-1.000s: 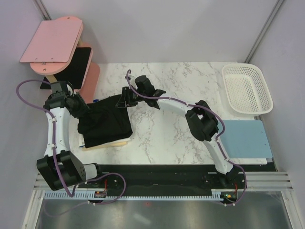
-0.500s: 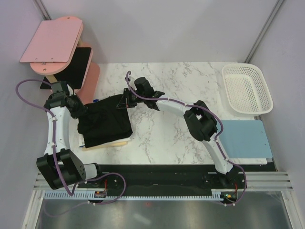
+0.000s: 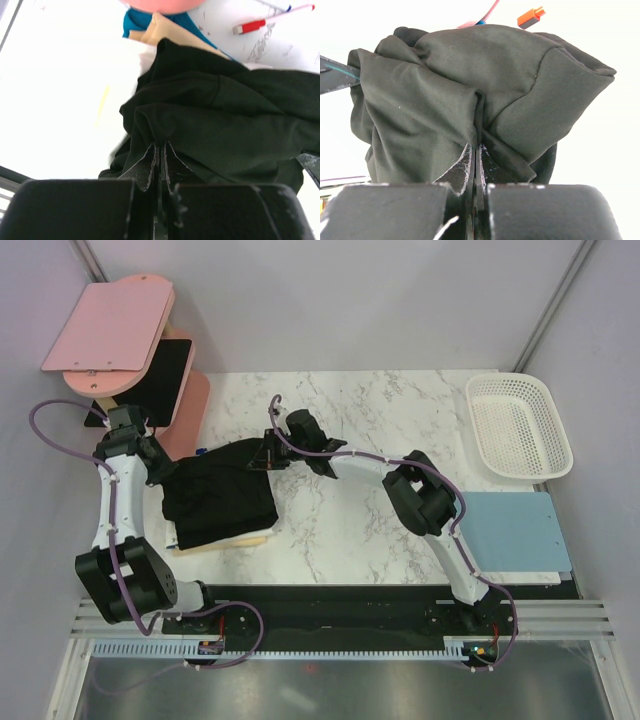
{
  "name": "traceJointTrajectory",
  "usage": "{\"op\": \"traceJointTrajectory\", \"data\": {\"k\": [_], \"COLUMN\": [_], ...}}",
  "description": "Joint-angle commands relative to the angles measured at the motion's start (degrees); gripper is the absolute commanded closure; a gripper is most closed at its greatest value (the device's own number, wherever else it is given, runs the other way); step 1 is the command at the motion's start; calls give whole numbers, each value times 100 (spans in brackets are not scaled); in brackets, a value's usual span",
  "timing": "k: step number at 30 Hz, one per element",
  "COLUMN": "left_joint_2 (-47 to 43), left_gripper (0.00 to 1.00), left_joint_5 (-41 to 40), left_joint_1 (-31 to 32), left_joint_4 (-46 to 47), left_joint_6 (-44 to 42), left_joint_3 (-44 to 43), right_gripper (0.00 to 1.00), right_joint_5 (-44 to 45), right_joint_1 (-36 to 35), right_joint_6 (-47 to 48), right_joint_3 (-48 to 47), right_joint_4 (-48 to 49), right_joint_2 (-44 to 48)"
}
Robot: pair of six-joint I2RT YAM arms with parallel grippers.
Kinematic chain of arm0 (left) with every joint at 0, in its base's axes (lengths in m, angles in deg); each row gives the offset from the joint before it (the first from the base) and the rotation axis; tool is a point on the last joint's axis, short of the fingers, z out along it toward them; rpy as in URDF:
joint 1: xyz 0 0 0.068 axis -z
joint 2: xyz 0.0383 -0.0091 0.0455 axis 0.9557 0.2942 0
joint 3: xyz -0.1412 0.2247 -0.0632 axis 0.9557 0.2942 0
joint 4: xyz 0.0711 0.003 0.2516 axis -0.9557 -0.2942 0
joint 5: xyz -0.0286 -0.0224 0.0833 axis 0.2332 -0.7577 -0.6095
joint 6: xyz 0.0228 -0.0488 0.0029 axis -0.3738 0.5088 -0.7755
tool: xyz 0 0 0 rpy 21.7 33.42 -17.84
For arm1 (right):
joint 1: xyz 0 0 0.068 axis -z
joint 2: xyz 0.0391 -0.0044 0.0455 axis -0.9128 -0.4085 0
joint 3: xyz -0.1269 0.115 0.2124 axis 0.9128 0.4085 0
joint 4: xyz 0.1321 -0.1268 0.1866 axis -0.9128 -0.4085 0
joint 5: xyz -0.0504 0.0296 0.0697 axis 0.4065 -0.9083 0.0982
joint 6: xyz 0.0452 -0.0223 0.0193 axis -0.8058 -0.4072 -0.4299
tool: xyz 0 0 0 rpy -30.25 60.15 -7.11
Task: Fold and stack the t-shirts
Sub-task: Smooth out wrinkles on the folded tshirt
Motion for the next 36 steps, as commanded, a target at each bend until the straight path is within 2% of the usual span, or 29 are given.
{"op": "traceJointTrajectory", "data": {"k": [1, 18, 30, 36], "left_joint_2": [147, 1096, 1097, 1272], "left_gripper": [98, 98, 98, 98], "left_joint_5": [-345, -363, -794, -802], "left_joint_1": [-42, -42, -33, -42], "left_joint_4": [434, 768, 741, 741], "left_joint_6": [39, -49, -66, -48], "left_joint_3": [-297, -526, -684, -763], "right_gripper": [100, 100, 100, 100], "right_joint_5": [134, 389, 775, 767], "right_joint_1": [82, 127, 232, 302], "right_joint_6": [-146, -217, -199, -322], "right_joint_3": [180, 119, 804, 726], "right_joint_4": [507, 691, 1333, 1324], "right_joint_2": [209, -142, 482, 245]}}
